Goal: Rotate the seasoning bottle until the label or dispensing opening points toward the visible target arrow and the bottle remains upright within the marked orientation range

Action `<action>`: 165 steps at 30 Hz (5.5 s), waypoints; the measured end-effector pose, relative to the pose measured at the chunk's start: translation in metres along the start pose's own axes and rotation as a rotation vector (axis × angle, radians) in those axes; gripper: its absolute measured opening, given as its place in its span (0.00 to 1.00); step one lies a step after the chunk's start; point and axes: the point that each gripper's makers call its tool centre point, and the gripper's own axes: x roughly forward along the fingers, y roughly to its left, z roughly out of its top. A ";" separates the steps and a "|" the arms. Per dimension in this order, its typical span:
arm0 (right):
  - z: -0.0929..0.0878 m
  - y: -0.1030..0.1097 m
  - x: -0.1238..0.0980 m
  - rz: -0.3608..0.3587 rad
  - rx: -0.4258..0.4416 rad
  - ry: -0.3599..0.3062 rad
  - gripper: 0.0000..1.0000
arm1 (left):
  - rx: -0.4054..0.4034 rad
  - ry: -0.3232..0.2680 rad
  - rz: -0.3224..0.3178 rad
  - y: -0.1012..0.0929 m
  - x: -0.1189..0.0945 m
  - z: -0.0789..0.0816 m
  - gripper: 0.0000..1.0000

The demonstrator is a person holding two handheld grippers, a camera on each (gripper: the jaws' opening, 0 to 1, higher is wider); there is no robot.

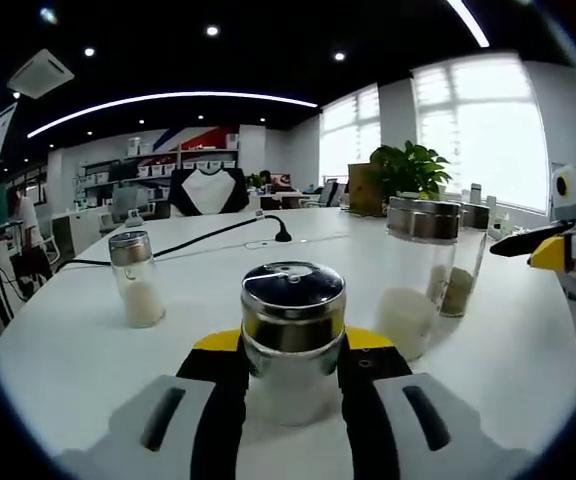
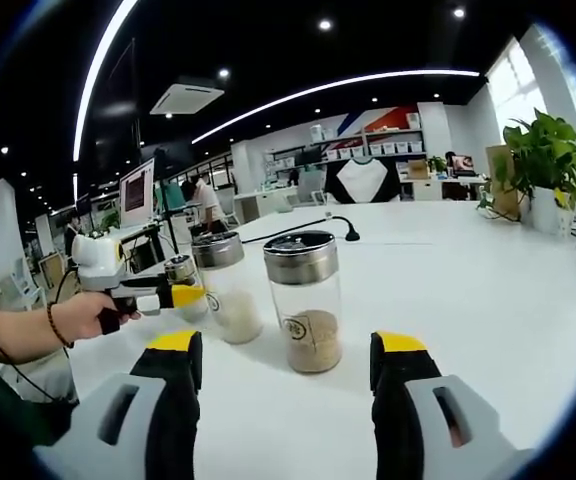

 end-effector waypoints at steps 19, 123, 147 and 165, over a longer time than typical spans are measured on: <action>-0.003 -0.002 -0.002 -0.007 -0.003 0.007 0.70 | 0.039 -0.003 -0.114 -0.005 -0.001 0.001 0.36; 0.000 0.003 0.002 0.038 -0.027 0.029 0.99 | -0.052 -0.060 0.247 0.000 -0.008 0.014 0.48; -0.001 0.004 0.005 0.043 -0.016 0.025 0.99 | -0.025 -0.055 0.195 0.001 -0.009 0.008 0.35; -0.001 0.002 0.004 0.037 -0.008 0.017 0.99 | -0.003 -0.058 0.103 -0.001 -0.010 0.007 0.35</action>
